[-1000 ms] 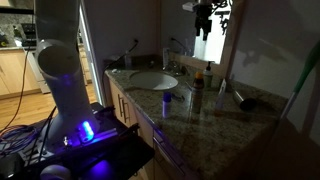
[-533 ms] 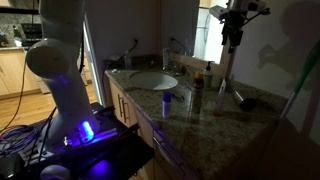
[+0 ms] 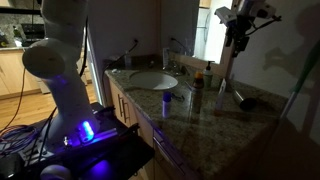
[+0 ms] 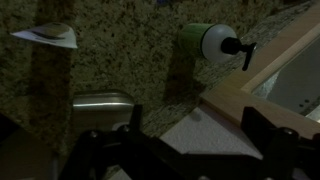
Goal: Open the tap, wet the toothbrush, put it back and close the tap
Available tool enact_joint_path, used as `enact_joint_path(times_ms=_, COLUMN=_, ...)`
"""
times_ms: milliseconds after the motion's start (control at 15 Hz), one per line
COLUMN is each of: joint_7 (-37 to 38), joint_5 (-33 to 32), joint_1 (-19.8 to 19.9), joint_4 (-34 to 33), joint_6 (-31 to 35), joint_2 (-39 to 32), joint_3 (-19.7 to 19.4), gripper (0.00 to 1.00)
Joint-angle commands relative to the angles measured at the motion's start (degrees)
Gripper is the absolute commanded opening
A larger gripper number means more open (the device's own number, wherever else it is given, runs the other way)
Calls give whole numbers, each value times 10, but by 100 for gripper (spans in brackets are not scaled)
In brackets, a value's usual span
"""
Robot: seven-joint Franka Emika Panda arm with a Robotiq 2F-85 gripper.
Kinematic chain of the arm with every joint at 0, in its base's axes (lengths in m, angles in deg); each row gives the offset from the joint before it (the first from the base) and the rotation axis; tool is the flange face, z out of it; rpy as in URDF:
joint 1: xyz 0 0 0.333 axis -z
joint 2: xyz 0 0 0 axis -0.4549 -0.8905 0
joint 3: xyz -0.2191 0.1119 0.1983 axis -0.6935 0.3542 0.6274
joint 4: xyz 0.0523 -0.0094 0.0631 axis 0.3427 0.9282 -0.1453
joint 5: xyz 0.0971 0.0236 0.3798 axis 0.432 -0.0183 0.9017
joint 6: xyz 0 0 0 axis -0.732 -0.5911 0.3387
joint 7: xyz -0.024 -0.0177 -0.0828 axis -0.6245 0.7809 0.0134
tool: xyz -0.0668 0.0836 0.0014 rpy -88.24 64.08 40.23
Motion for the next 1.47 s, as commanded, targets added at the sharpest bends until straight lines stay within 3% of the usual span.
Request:
enact_joint_path(times_ms=0, joint_7=-21, joint_5=5, joint_1=22, joint_4=-24, joint_6=-3, joint_2=-34, joint_3=-3, gripper=100)
enact_joint_path(times_ms=333, joint_7=-61, joint_5=59, joint_1=101, joint_4=-55, joint_6=0, joint_2=-92, joint_3=1, gripper=100)
enact_joint_path(times_ms=467, joint_7=-8, joint_5=87, joint_1=122, joint_4=-72, joint_6=36, joint_2=-126, joint_3=5, gripper=100)
enact_joint_path(times_ms=533, joint_7=-32, joint_5=56, joint_1=112, joint_4=-41, joint_6=19, joint_2=-90, joint_3=6, gripper=100)
enact_joint_path(times_ms=667, joint_7=-20, joint_5=69, joint_1=128, joint_4=-55, joint_6=30, joint_2=-113, joint_3=9, gripper=100)
enact_joint_path(times_ms=933, joint_7=-1, joint_5=69, joint_1=124, joint_4=-66, joint_6=43, joint_2=-135, joint_3=13, gripper=100)
enact_joint_path(times_ms=1400, joint_7=-59, joint_5=117, joint_1=161, joint_4=-85, joint_6=51, joint_2=-198, joint_3=55, gripper=100)
